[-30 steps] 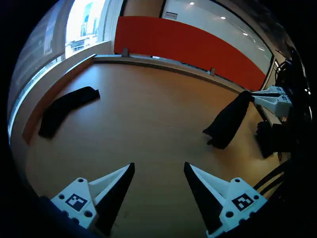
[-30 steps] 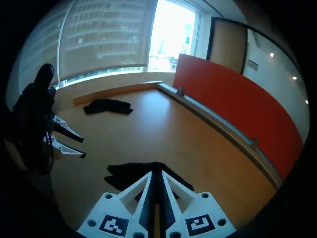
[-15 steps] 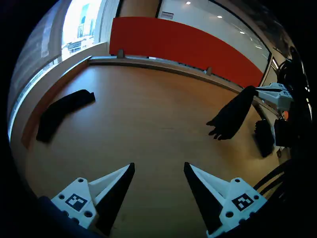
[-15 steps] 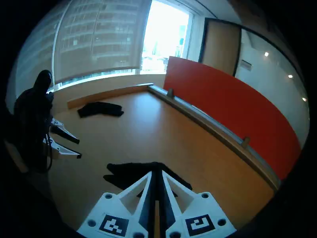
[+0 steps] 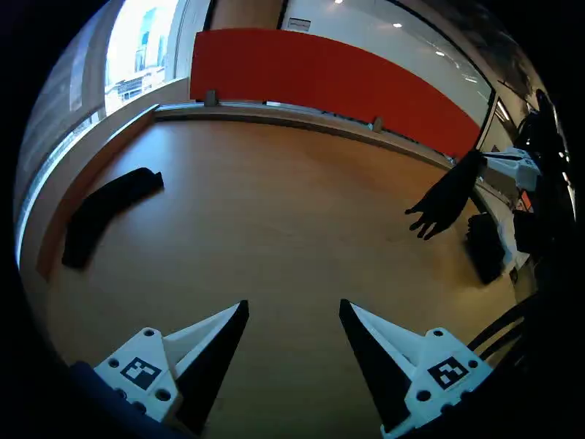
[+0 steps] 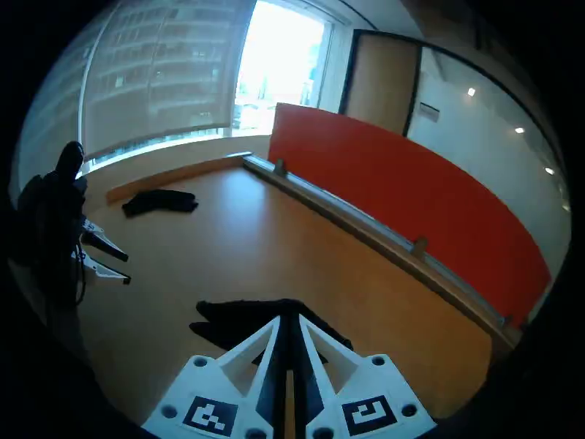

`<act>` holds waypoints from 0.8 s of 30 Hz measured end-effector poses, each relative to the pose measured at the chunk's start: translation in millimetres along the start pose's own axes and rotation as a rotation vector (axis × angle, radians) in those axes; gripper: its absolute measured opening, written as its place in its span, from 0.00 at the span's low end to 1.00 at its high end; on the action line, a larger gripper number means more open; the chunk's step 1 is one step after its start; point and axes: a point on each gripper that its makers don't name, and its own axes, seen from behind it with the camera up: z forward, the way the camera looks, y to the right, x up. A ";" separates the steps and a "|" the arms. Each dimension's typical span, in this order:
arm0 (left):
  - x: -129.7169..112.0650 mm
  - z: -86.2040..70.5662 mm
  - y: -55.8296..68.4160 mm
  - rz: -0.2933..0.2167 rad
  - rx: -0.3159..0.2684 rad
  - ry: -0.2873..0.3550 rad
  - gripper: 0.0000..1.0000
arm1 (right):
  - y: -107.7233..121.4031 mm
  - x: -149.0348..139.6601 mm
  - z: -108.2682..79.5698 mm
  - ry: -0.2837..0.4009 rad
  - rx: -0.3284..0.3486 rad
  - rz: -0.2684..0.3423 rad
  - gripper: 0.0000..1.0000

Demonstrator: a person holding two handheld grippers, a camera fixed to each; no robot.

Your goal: Fold towel

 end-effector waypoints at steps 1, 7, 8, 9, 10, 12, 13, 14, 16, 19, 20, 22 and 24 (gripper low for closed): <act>0.5 0.8 1.3 0.003 -0.001 -0.001 0.92 | 5.5 -1.4 -2.7 -0.001 -0.008 0.002 0.03; 3.0 5.7 9.0 0.019 -0.004 -0.006 0.92 | 40.9 -13.1 -18.6 -0.013 -0.055 0.021 0.03; 3.2 6.3 10.3 0.021 -0.004 -0.007 0.92 | 46.6 -15.2 -21.0 -0.015 -0.062 0.025 0.03; 3.4 7.0 11.6 0.022 -0.005 -0.008 0.92 | 53.0 -17.6 -23.6 -0.018 -0.069 0.029 0.03; 3.4 7.6 12.7 0.024 -0.006 -0.009 0.92 | 58.4 -19.6 -25.9 -0.019 -0.076 0.032 0.03; 3.3 8.8 15.0 0.026 -0.007 -0.011 0.92 | 70.0 -23.7 -30.6 -0.023 -0.089 0.038 0.03; 3.3 9.4 16.0 0.027 -0.007 -0.013 0.92 | 75.1 -25.4 -32.6 -0.024 -0.095 0.040 0.03; 3.2 10.1 17.0 0.029 -0.008 -0.014 0.92 | 80.3 -27.1 -34.6 -0.026 -0.100 0.043 0.03; 3.5 11.3 19.0 0.032 -0.008 -0.016 0.92 | 90.8 -30.6 -38.8 -0.029 -0.113 0.046 0.03; 4.3 13.0 21.8 0.036 -0.008 -0.017 0.92 | 105.4 -35.7 -44.7 -0.035 -0.129 0.049 0.03; 4.6 13.4 22.6 0.037 -0.008 -0.018 0.92 | 109.9 -37.3 -46.6 -0.037 -0.133 0.049 0.03; 5.0 14.1 24.2 0.038 -0.008 -0.018 0.92 | 119.4 -40.9 -50.2 -0.041 -0.143 0.051 0.03; 5.3 14.6 25.9 0.038 -0.007 -0.019 0.92 | 128.9 -44.6 -53.7 -0.045 -0.154 0.054 0.03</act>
